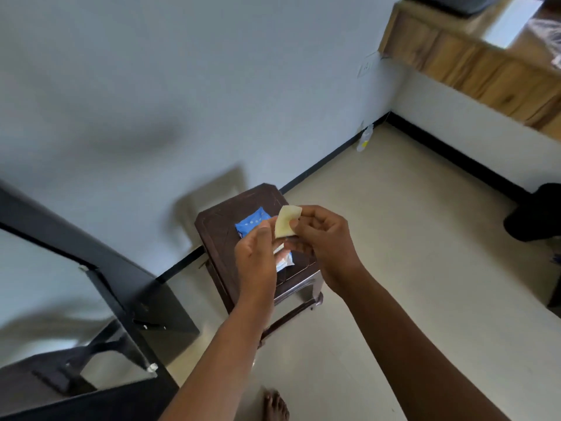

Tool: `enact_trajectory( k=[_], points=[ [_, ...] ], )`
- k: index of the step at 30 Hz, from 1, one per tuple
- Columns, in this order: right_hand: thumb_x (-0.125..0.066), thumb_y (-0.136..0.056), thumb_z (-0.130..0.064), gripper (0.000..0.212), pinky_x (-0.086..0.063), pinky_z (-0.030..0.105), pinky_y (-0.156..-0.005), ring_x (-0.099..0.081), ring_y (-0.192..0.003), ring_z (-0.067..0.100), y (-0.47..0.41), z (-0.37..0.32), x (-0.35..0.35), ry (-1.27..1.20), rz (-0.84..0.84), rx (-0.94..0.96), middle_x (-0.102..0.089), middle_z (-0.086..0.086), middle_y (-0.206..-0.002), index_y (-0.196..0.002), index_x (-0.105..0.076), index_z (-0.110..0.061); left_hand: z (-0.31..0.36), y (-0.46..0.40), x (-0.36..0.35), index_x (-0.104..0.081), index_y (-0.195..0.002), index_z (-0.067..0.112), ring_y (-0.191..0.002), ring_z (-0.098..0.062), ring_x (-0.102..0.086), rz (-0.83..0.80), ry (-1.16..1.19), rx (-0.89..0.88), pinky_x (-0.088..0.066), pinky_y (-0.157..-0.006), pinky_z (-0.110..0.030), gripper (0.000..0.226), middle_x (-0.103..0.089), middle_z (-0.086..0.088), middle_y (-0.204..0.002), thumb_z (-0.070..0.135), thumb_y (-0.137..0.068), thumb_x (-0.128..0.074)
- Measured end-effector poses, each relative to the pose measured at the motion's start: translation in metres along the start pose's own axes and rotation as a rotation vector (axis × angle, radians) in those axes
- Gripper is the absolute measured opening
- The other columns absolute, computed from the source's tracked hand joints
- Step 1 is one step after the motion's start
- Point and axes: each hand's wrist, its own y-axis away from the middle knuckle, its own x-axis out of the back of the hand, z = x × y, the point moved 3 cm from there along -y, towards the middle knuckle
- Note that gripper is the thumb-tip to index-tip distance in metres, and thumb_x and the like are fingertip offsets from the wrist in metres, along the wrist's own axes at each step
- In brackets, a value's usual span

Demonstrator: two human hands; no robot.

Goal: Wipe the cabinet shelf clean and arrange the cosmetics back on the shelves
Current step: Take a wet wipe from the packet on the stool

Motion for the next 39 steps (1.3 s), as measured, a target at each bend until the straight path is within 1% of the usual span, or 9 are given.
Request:
enact_trajectory(
  k=[4, 11, 15, 20, 24, 29, 32, 35, 39],
  points=[
    [-0.066, -0.093, 0.004, 0.023, -0.064, 0.043, -0.08, -0.075, -0.09, 0.039, 0.063, -0.043, 0.006, 0.09, 0.053, 0.099, -0.076, 0.02, -0.101, -0.113, -0.074, -0.004, 0.041, 0.065, -0.005, -0.072, -0.116, 0.001, -0.093, -0.03, -0.076, -0.124, 0.041, 0.086, -0.063, -0.084, -0.036, 0.027, -0.076, -0.023, -0.106, 0.019, -0.104, -0.055],
    [-0.074, -0.086, 0.002, 0.025, -0.062, 0.027, -0.072, -0.075, -0.081, 0.012, 0.184, -0.1, -0.012, 0.265, 0.227, 0.266, -0.077, -0.002, -0.089, -0.105, -0.076, -0.014, 0.103, 0.169, 0.02, -0.073, -0.118, 0.003, -0.091, -0.025, -0.078, -0.353, -0.153, -0.029, -0.064, -0.082, -0.033, 0.022, -0.08, -0.012, -0.097, 0.01, -0.099, -0.062],
    [-0.079, -0.081, -0.001, 0.026, -0.064, 0.036, -0.078, -0.075, -0.084, 0.02, 0.257, -0.111, -0.032, 0.319, 0.256, 0.308, -0.077, -0.001, -0.093, -0.101, -0.077, -0.017, 0.127, 0.22, 0.054, -0.074, -0.117, 0.009, -0.086, -0.025, -0.079, -0.438, -0.268, -0.121, -0.062, -0.072, -0.027, 0.024, -0.08, -0.009, -0.095, 0.005, -0.094, -0.07],
    [-0.08, -0.078, 0.007, 0.035, -0.064, 0.04, -0.076, -0.072, -0.083, 0.028, 0.333, -0.092, -0.07, 0.403, 0.17, 0.251, -0.077, 0.002, -0.093, -0.101, -0.077, -0.019, 0.123, 0.268, 0.13, -0.075, -0.117, 0.019, -0.092, -0.023, -0.078, -0.552, -0.365, -0.116, -0.064, -0.077, -0.041, 0.038, -0.079, -0.003, -0.102, 0.011, -0.081, -0.083],
    [-0.08, -0.079, 0.007, 0.03, -0.065, 0.041, -0.075, -0.073, -0.082, 0.034, 0.369, -0.052, -0.111, 0.354, 0.08, 0.117, -0.078, 0.006, -0.09, -0.1, -0.077, -0.014, 0.106, 0.287, 0.209, -0.075, -0.114, 0.021, -0.086, -0.021, -0.077, -0.54, -0.409, -0.018, -0.062, -0.076, -0.036, 0.041, -0.08, -0.003, -0.1, 0.007, -0.078, -0.086],
    [-0.072, -0.083, 0.014, 0.032, -0.064, 0.042, -0.08, -0.076, -0.09, 0.032, 0.385, 0.001, -0.176, 0.268, -0.034, -0.083, -0.078, 0.013, -0.098, -0.105, -0.076, -0.01, 0.107, 0.286, 0.31, -0.077, -0.104, 0.01, -0.08, -0.019, -0.075, -0.395, -0.326, 0.086, -0.057, -0.068, -0.027, 0.024, -0.08, -0.011, -0.094, 0.003, -0.081, -0.082],
    [-0.076, -0.083, 0.008, 0.033, -0.064, 0.038, -0.08, -0.076, -0.095, 0.029, 0.383, 0.023, -0.218, 0.233, -0.118, -0.209, -0.075, 0.013, -0.103, -0.108, -0.075, -0.012, 0.117, 0.277, 0.362, -0.076, -0.106, 0.013, -0.089, -0.022, -0.078, -0.264, -0.306, 0.093, -0.06, -0.072, -0.027, 0.022, -0.081, -0.005, -0.096, 0.008, -0.085, -0.08],
    [-0.079, -0.081, 0.002, 0.037, -0.062, 0.045, -0.088, -0.075, -0.097, 0.031, 0.375, 0.036, -0.261, 0.182, -0.24, -0.337, -0.076, 0.011, -0.102, -0.114, -0.071, -0.012, 0.127, 0.262, 0.402, -0.075, -0.11, 0.013, -0.095, -0.021, -0.077, -0.17, -0.283, 0.073, -0.062, -0.078, -0.032, 0.025, -0.08, -0.004, -0.101, 0.009, -0.086, -0.079],
    [-0.083, -0.081, -0.016, 0.028, -0.063, 0.041, -0.087, -0.075, -0.095, 0.028, 0.348, 0.056, -0.318, 0.282, -0.328, -0.375, -0.078, 0.003, -0.098, -0.107, -0.074, -0.013, 0.132, 0.228, 0.446, -0.075, -0.112, 0.012, -0.094, -0.026, -0.077, -0.066, -0.294, 0.051, -0.063, -0.074, -0.035, 0.028, -0.079, -0.008, -0.103, 0.009, -0.085, -0.081]
  ],
)
